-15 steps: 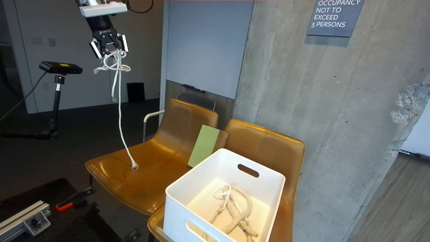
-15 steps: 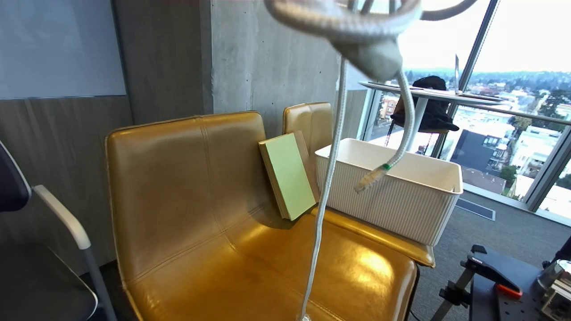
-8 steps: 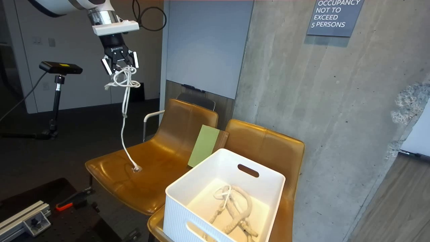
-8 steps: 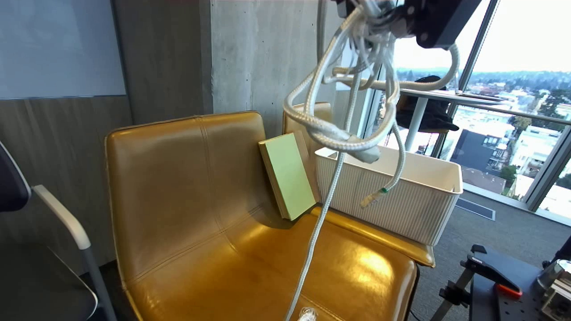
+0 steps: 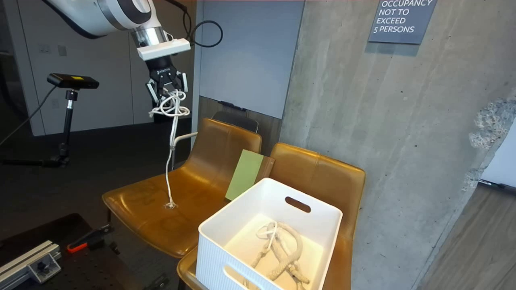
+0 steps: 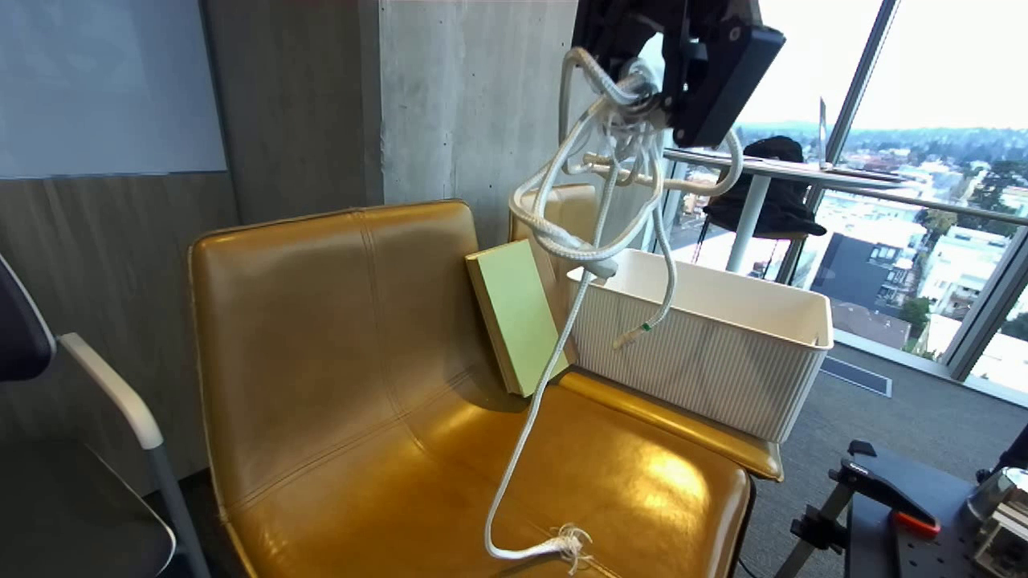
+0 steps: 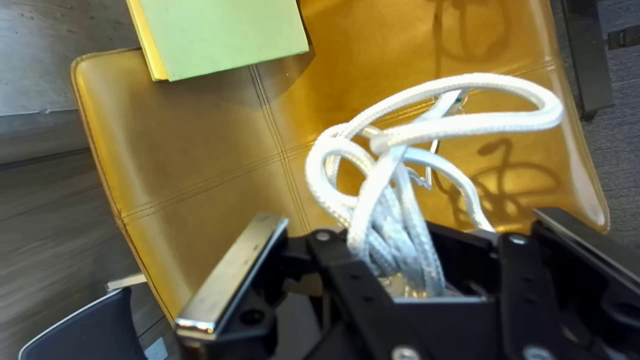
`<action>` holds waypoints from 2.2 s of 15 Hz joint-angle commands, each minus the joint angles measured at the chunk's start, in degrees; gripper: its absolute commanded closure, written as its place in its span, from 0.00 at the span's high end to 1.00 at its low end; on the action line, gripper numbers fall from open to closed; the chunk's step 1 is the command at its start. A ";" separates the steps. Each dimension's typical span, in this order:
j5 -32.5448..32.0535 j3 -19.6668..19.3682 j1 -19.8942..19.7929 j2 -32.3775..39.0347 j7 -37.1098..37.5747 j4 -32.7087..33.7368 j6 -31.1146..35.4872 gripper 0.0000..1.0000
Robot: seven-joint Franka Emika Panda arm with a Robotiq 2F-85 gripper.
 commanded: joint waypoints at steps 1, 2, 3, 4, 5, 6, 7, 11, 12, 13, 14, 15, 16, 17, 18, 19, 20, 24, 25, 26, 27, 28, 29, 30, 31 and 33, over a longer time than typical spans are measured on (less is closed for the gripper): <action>0.51 -1.49 -1.35 2.49 -2.75 -0.09 4.35 0.00; 0.47 -1.72 -1.66 3.69 -3.17 0.28 5.27 0.00; 0.44 -1.88 -1.97 5.02 -3.59 0.77 6.10 0.00; 0.45 -2.02 -2.25 6.29 -3.92 1.18 6.93 0.00; 0.63 -2.16 -2.51 7.62 -4.48 1.74 7.53 0.00; 0.58 -2.29 -2.73 8.83 -4.75 2.08 8.20 0.00; 0.81 -2.36 -3.01 10.23 -5.26 2.82 8.43 0.00; 0.97 -2.42 -3.94 14.59 -6.94 5.12 7.57 0.33; 1.33 -2.40 -4.19 15.33 -7.39 5.93 7.12 0.40; 1.72 -2.34 -4.30 16.19 -7.57 7.09 6.10 0.47; 1.32 -2.42 -4.26 16.91 -7.38 7.99 5.55 0.54; 1.15 -2.46 -4.29 17.53 -7.34 8.89 5.23 0.60; 1.31 -2.48 -4.51 17.90 -7.70 9.69 4.86 0.69; 1.45 -2.54 -4.71 18.18 -7.97 10.42 4.56 0.75; 1.43 -2.73 -5.04 18.27 -8.28 10.83 4.37 0.84; 1.52 -3.02 -5.66 18.18 -9.10 11.09 4.12 0.90; 1.47 -3.37 -6.23 18.15 -9.81 11.27 3.90 0.99; 2.01 -5.89 -10.52 16.65 -15.11 9.68 4.55 1.00; 2.21 -6.78 -11.92 16.36 -16.77 9.22 4.88 1.00; 2.30 -7.60 -13.11 16.45 -18.12 9.16 5.14 1.00; 2.41 -8.47 -14.35 16.56 -19.49 9.03 5.50 1.00; 2.86 -9.34 -15.83 16.58 -21.27 9.08 5.63 1.00; 3.27 -10.16 -17.13 16.81 -22.87 9.23 5.81 1.00; 3.94 -10.99 -18.59 17.04 -24.87 9.31 6.04 1.00; 4.35 -11.77 -19.68 17.50 -26.35 9.49 6.33 1.00; 4.94 -13.30 -21.66 18.72 -29.06 9.58 7.38 1.00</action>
